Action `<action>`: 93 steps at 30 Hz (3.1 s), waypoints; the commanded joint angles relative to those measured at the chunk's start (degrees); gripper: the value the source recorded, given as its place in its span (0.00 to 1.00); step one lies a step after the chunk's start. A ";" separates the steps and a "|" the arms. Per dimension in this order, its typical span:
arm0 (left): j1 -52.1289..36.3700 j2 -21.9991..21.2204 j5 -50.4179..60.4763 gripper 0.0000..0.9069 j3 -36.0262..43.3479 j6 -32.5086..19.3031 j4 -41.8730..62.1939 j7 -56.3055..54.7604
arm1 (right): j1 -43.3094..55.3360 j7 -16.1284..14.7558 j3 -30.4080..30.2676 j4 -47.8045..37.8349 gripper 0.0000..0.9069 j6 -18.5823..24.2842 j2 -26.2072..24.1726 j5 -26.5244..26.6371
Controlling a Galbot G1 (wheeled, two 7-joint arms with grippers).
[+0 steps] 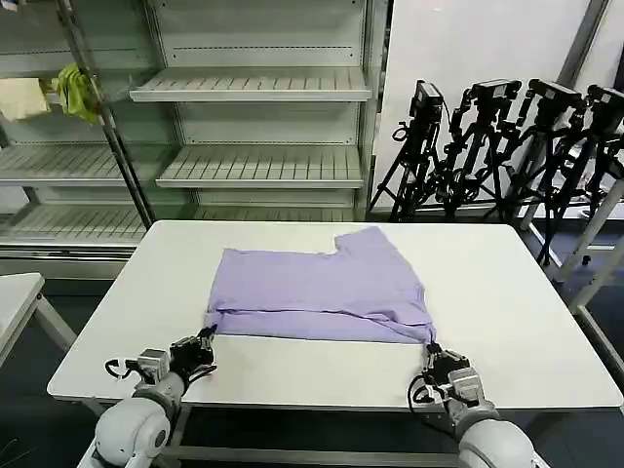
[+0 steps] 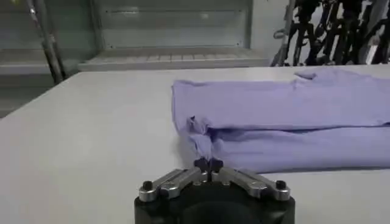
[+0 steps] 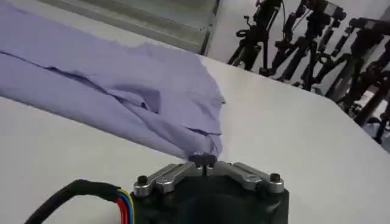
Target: Fold and organize the clothes.
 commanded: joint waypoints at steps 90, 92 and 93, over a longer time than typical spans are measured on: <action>26.27 -1.71 4.29 1.00 -13.77 2.44 -18.89 -4.90 | -21.65 5.43 6.67 16.87 1.00 -0.57 -7.48 -0.42; 24.76 -1.58 4.18 1.00 -14.06 2.46 -17.62 -5.03 | -21.66 5.43 6.69 17.02 1.00 -0.58 -7.34 -0.36; 24.38 -1.38 4.20 1.00 -14.23 2.46 -17.24 -5.08 | -21.69 5.45 6.69 17.07 1.00 -0.58 -7.32 -0.35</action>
